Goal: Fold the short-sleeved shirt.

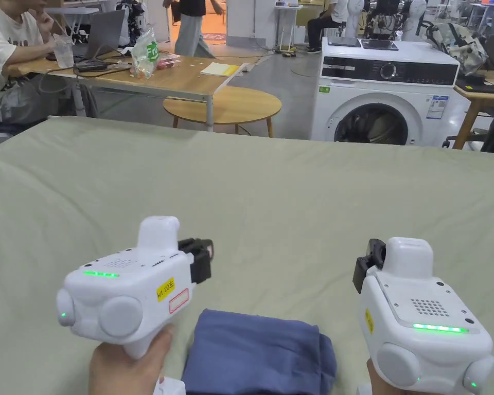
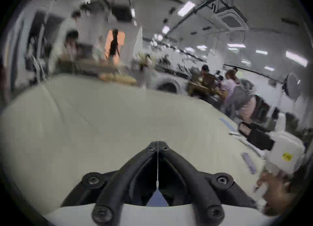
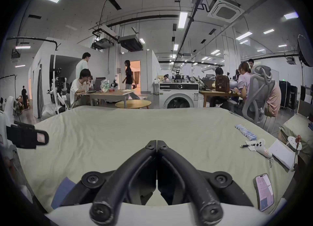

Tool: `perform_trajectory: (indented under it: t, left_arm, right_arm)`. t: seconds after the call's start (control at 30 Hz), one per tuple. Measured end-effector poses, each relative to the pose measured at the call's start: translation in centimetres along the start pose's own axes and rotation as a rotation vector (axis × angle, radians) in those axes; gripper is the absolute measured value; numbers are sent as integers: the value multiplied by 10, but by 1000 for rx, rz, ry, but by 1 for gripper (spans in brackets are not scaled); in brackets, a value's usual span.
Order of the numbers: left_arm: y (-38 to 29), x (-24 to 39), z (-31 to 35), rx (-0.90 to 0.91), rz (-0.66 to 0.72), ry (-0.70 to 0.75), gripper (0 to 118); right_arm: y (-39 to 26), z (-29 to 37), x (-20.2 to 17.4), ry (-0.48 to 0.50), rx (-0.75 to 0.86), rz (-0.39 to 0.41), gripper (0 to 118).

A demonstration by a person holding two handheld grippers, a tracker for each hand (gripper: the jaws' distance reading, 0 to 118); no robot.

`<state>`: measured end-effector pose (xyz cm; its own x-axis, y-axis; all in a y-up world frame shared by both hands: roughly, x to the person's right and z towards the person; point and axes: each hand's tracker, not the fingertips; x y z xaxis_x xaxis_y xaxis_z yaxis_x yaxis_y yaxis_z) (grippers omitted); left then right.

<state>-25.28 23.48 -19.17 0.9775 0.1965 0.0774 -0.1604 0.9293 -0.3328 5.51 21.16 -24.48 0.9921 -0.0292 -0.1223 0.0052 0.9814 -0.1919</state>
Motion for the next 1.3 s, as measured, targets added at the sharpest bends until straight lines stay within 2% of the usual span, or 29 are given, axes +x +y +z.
perform_trajectory:
  t: [0.1, 0.23, 0.43, 0.57, 0.73, 0.87, 0.93, 1.03, 1.13, 1.23, 1.27, 1.3]
  left_arm:
    - [-5, -5, 16, 153, -99, 90, 0]
    - [-14, -15, 34, 308, -108, 184, 0]
    - [-13, -20, 33, 267, -163, 250, 0]
    - [-16, -25, 35, 234, -138, 222, 0]
    - [-20, -36, 34, 119, -89, 182, 0]
    - [-23, -51, 33, -3, -11, 139, 0]
    - [-25, -66, 30, -140, 64, 87, 0]
    - [-30, -91, 27, -256, 167, -12, 0]
    - [-38, -121, 19, -375, 343, -182, 0]
    - [-51, -140, 6, -493, 514, -339, 57]
    - [-55, -144, 2, -517, 542, -381, 55]
    - [-59, -148, -4, -515, 573, -404, 60]
  right_arm:
    - [7, 1, -5, 11, 27, -7, 0]
    - [12, 4, -11, 20, 63, 10, 0]
    - [9, 10, -15, 15, 58, 38, 0]
    - [-13, 21, -19, 84, -63, 69, 0]
    - [-59, 30, -33, 210, -321, 75, 0]
    - [-95, 18, -42, 252, -497, 79, 0]
    - [-112, 8, -44, 241, -604, 80, 0]
    - [-116, 6, -39, 237, -577, 61, 0]
    - [-110, 2, -39, 245, -601, 66, 0]
    - [-110, 2, -38, 252, -606, 62, 0]
    - [-111, 2, -38, 253, -605, 62, 0]
    - [-111, 2, -38, 253, -604, 62, 0]
